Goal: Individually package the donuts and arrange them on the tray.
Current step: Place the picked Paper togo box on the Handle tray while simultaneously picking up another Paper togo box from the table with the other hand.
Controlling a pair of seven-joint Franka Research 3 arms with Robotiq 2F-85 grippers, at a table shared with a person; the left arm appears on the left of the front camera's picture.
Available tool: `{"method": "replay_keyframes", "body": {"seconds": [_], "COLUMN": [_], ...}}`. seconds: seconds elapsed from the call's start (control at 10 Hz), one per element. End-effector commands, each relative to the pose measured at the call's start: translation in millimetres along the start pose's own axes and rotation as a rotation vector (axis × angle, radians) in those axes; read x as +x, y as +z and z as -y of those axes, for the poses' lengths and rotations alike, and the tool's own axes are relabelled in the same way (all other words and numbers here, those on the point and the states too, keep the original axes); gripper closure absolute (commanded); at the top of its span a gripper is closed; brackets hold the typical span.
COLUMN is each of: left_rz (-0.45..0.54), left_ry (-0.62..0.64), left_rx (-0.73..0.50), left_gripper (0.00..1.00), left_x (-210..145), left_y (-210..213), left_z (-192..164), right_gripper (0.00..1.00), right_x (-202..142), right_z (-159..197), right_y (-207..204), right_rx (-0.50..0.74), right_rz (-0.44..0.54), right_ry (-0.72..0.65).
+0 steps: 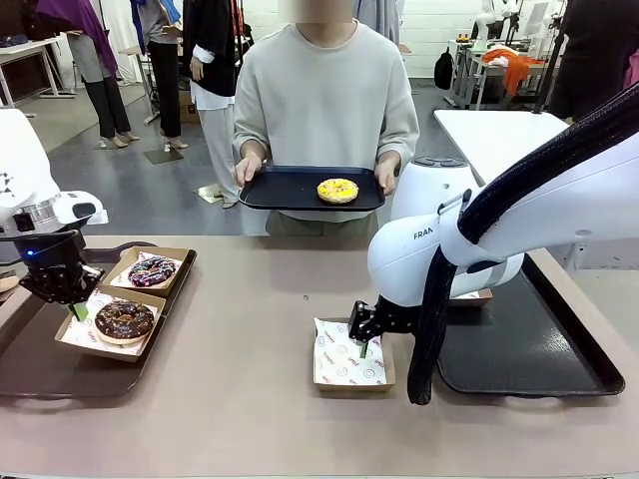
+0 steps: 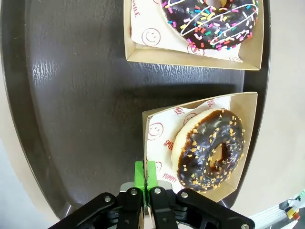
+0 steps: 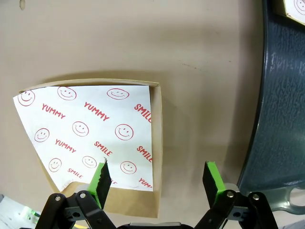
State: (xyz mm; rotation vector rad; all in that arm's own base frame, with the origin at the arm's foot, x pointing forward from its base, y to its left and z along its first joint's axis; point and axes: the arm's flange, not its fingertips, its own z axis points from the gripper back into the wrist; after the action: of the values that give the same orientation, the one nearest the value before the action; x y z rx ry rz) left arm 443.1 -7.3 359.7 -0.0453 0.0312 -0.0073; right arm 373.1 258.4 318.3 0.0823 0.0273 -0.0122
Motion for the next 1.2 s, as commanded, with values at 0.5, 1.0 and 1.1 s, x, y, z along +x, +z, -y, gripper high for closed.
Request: {"method": "replay_keyframes", "body": {"seconds": [0.5,1.0,1.1], "left_rz": [-0.007,-0.011,-0.012], "left_ry": [0.010,0.007,0.009], "left_rx": [-0.024,-0.026,-0.029], "left_gripper": [0.00,0.00,0.00], "left_x": [2.0,2.4,2.3], "left_y": [7.5,7.9,8.4], "left_z": [-2.2,-4.5,-5.0], "right_gripper": [1.00,1.00,1.00], "right_x": [2.8,3.3,2.9], "right_z": [-8.3,-8.2,-8.5], "right_y": [-3.2,-3.2,-2.9], "right_rx": [-0.012,-0.017,-0.019], "right_rz": [0.019,0.017,0.017], "right_ry": [-0.014,-0.035,-0.038]}}
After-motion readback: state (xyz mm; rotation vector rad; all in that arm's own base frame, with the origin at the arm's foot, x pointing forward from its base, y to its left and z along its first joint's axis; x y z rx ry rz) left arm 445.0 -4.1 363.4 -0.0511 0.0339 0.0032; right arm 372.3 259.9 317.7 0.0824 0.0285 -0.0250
